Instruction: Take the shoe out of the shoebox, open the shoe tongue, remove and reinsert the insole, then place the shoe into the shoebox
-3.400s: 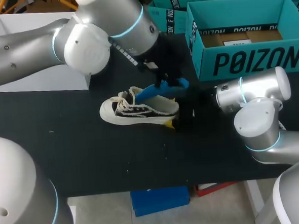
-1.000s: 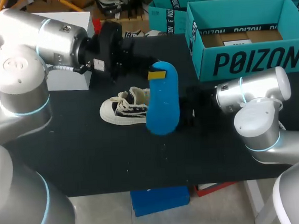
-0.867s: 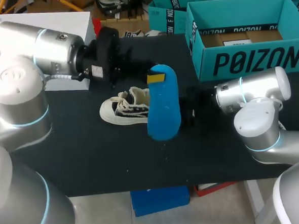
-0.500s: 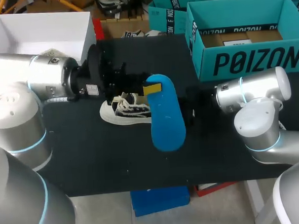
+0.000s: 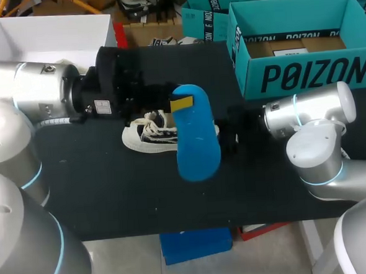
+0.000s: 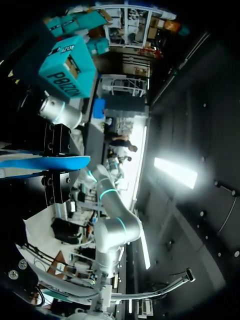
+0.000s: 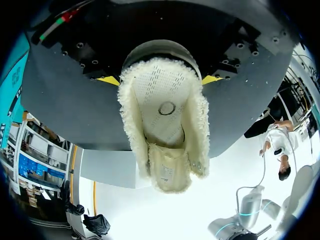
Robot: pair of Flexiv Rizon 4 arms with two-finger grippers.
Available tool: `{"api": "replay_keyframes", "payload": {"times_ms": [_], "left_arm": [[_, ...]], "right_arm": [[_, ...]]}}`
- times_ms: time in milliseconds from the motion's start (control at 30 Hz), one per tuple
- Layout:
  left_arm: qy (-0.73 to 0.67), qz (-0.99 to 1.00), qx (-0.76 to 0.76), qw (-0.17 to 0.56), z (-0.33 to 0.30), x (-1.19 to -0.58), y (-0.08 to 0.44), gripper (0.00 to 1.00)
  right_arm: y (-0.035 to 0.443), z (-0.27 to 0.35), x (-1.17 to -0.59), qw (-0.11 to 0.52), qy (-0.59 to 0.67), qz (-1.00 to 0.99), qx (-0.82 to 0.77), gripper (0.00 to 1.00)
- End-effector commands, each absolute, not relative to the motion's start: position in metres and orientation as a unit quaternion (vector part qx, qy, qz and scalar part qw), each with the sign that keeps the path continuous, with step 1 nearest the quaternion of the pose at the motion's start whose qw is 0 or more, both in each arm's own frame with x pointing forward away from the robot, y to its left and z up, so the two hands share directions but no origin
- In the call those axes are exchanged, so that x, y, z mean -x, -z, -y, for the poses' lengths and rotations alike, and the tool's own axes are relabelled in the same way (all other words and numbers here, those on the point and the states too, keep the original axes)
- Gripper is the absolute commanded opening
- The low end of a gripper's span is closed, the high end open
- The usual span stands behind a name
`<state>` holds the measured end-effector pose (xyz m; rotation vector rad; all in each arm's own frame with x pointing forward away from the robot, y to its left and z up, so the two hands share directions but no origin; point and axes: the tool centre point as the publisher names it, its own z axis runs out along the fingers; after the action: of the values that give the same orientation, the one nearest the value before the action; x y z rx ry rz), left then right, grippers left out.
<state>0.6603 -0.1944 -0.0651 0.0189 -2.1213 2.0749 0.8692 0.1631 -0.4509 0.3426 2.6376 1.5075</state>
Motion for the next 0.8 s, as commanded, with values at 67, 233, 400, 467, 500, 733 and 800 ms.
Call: {"api": "replay_keyframes", "payload": {"times_ms": [67, 233, 400, 467, 500, 733, 800], "left_arm": [[-0.696, 0.715, -0.035, 0.058, 0.192, -0.656, 0.066, 0.00], [-0.696, 0.715, -0.035, 0.058, 0.192, -0.656, 0.066, 0.00], [-0.696, 0.715, -0.035, 0.058, 0.192, -0.656, 0.066, 0.00], [-0.696, 0.715, -0.035, 0.058, 0.192, -0.656, 0.066, 0.00], [-0.696, 0.715, -0.035, 0.058, 0.192, -0.656, 0.066, 0.00], [-0.696, 0.715, -0.035, 0.058, 0.192, -0.656, 0.066, 0.00], [-0.696, 0.715, -0.035, 0.058, 0.192, -0.656, 0.066, 0.00]], "right_arm": [[0.457, -0.164, -0.871, 0.042, -0.491, -0.863, -0.114, 0.00], [0.453, -0.160, -0.872, 0.049, -0.477, -0.870, -0.113, 1.00], [0.435, -0.142, -0.875, 0.064, -0.430, -0.894, -0.113, 1.00], [0.430, -0.137, -0.877, 0.061, -0.410, -0.905, -0.102, 1.00], [0.426, -0.134, -0.877, 0.059, -0.402, -0.908, -0.101, 1.00], [0.406, -0.123, -0.883, 0.045, -0.337, -0.938, -0.073, 1.00], [0.402, -0.122, -0.884, 0.040, -0.316, -0.946, -0.064, 1.00]]}}
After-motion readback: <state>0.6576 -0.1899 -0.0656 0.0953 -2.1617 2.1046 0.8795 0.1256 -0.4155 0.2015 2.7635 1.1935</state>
